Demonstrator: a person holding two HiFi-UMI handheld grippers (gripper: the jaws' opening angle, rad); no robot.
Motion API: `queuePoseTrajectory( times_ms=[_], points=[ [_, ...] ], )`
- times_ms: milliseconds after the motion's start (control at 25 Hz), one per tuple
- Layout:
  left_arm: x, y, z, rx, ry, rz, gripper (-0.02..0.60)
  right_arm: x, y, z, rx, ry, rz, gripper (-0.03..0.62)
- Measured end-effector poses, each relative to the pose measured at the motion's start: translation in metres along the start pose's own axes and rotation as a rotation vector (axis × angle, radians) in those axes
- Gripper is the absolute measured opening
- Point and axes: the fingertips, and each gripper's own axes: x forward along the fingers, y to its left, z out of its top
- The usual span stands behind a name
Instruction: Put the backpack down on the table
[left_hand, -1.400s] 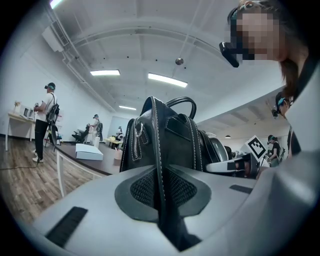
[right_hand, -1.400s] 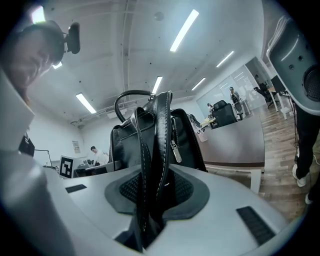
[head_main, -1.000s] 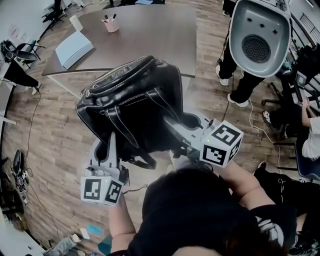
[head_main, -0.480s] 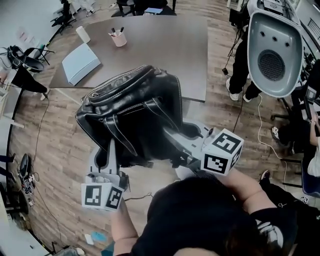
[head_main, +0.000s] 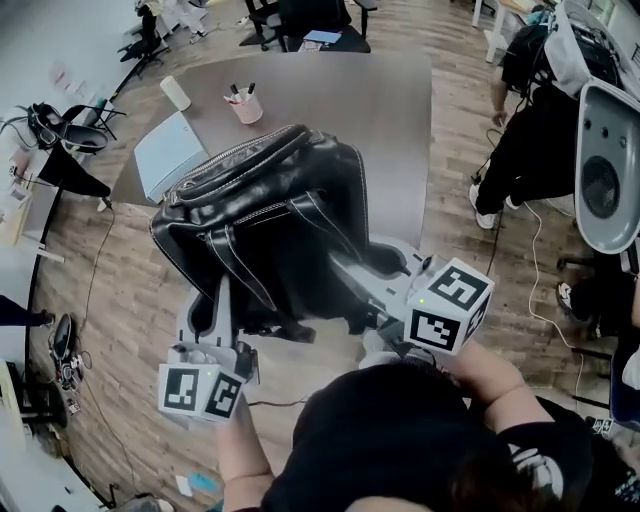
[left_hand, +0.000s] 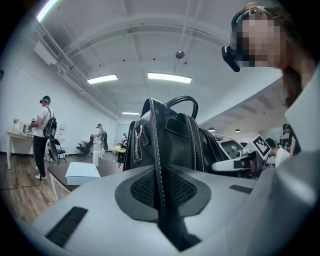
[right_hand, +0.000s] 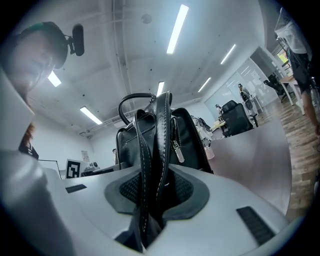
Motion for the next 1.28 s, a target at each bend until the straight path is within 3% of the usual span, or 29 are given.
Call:
queuePoseTrajectory(
  times_ms=[200, 680, 1000, 1280],
  points=[
    [0.066, -0.003, 0.009, 0.02, 0.0, -0.005, 0.058, 0.011, -0.057, 0.031, -0.004, -0.028, 0.007, 0.106],
    [0.144, 0.006, 0.046, 0.067, -0.048, -0.079, 0.058, 0.034, -0.106, 0.089, -0.04, -0.105, -0.062, 0.106],
    [0.218, 0.031, 0.062, 0.093, -0.089, -0.168, 0.057, 0.069, -0.153, 0.121, -0.073, -0.159, -0.144, 0.104],
    [0.321, 0.066, 0.081, 0.078, -0.076, -0.262, 0.055, 0.118, -0.221, 0.165, -0.077, -0.186, -0.239, 0.104]
  ],
)
